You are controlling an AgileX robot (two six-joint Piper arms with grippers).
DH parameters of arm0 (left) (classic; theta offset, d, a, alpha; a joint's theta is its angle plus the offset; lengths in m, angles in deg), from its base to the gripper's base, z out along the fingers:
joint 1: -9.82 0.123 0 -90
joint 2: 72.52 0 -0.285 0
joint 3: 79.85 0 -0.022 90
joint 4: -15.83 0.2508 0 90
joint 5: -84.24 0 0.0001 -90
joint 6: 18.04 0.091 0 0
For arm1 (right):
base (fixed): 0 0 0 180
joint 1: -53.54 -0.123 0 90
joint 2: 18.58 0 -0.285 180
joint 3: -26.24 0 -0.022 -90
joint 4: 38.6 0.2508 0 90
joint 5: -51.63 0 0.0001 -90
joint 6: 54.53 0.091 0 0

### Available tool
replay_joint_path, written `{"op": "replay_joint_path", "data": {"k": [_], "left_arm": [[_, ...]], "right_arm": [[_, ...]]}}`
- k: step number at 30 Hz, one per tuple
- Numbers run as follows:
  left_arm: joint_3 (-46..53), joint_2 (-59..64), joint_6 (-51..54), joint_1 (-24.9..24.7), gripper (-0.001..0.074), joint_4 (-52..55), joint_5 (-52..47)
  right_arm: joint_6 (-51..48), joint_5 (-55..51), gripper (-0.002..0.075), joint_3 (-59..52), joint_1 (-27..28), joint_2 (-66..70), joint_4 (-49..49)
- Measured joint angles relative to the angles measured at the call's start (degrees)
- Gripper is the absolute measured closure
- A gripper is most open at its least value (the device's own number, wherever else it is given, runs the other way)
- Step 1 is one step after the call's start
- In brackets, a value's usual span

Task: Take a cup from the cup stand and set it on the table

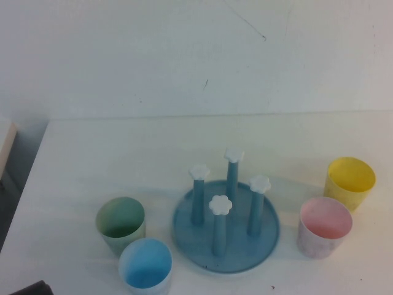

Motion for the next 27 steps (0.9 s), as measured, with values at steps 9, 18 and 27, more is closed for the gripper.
{"op": "replay_joint_path", "data": {"k": [9,18,27], "left_arm": [[1.6,0.0,0.0,0.0,0.0737,0.0,-4.2],[1.6,0.0,0.0,0.0,0.0737,0.0,-9.4],[1.6,0.0,-0.2,0.0,0.0737,0.0,-11.2]], "right_arm": [[-0.5,2.1,0.068,-0.1,0.0,0.0,0.4],[-0.6,1.5,0.068,-0.1,0.0,0.0,0.4],[-1.3,9.7,0.068,-5.3,0.0,0.0,-1.8]]}}
